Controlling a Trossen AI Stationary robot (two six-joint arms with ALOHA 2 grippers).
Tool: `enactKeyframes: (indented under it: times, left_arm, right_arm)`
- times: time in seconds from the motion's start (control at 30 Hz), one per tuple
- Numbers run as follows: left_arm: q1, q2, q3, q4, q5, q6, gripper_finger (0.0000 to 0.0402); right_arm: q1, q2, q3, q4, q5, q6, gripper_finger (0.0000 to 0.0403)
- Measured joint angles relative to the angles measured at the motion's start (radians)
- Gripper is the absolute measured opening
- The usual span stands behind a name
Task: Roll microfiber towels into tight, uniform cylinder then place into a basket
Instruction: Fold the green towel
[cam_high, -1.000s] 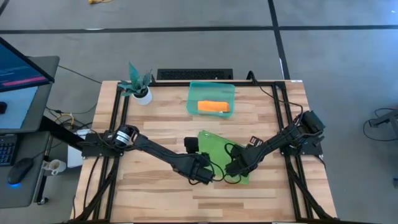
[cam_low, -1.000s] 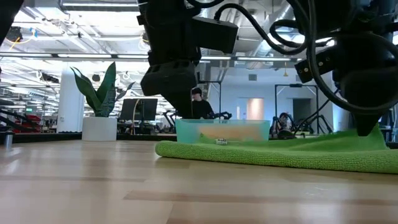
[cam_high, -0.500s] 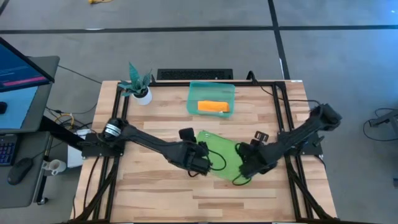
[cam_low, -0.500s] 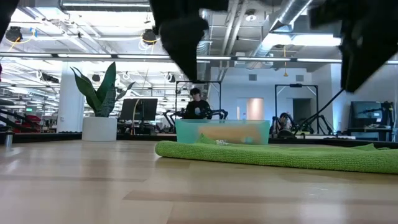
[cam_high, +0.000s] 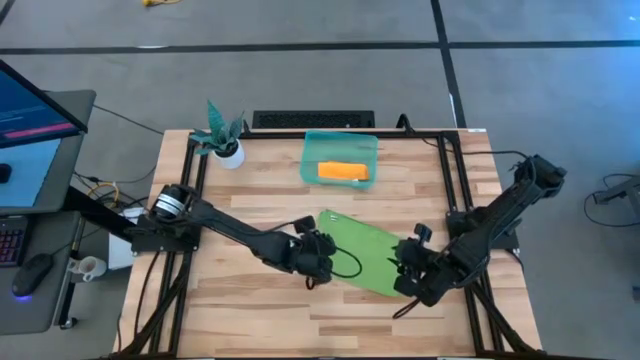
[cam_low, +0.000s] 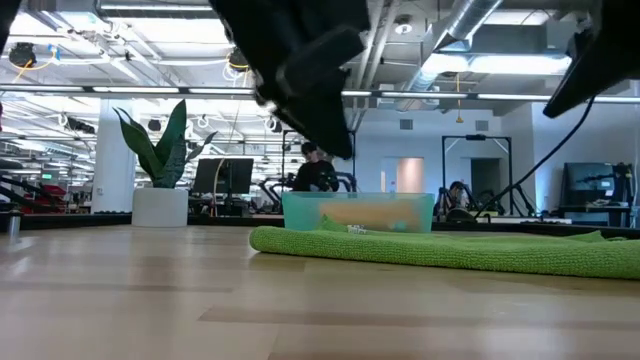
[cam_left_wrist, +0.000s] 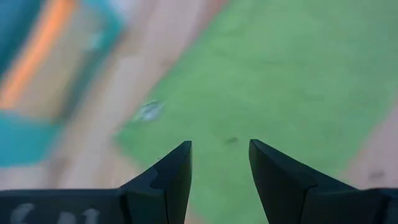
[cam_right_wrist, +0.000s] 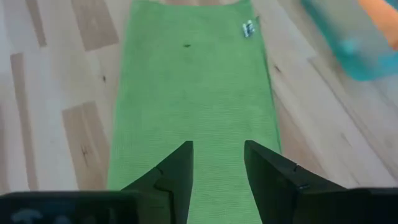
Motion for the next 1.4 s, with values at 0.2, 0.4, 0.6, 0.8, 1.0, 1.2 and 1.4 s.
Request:
enactKeyframes:
  times: [0.2, 0.4, 0.6, 0.8, 1.0, 1.2, 1.4]
  left_arm:
    - [0.034, 0.000, -0.123, 0.388, 0.246, 0.138, 0.0153]
    - [0.088, 0.000, -0.223, 0.581, 0.387, 0.114, 0.0153]
    - [0.126, -0.001, -0.308, 0.608, 0.460, 0.017, 0.0153]
    - [0.142, 0.000, -0.361, 0.590, 0.461, -0.081, 0.0153]
    - [0.148, -0.003, -0.360, 0.506, 0.450, -0.105, 0.0153]
    - [0.199, -0.006, -0.357, 0.425, 0.378, -0.037, 0.0153]
    - [0.289, -0.014, -0.357, 0.340, 0.291, 0.055, 0.0153]
  right_arm:
    - [-0.001, 0.042, -0.023, 0.129, 0.093, -0.133, 0.0165]
    - [-0.034, 0.023, -0.023, 0.214, 0.110, -0.355, 0.0164]
    - [-0.108, -0.042, -0.001, 0.229, 0.112, -0.503, 0.0162]
    - [-0.200, -0.083, -0.001, 0.226, 0.111, -0.474, 0.0158]
    - [-0.240, -0.046, -0.002, 0.226, 0.070, -0.463, 0.0154]
    - [-0.241, -0.022, -0.002, 0.229, 0.046, -0.463, 0.0153]
    - [-0.232, -0.022, -0.002, 0.229, 0.040, -0.445, 0.0149]
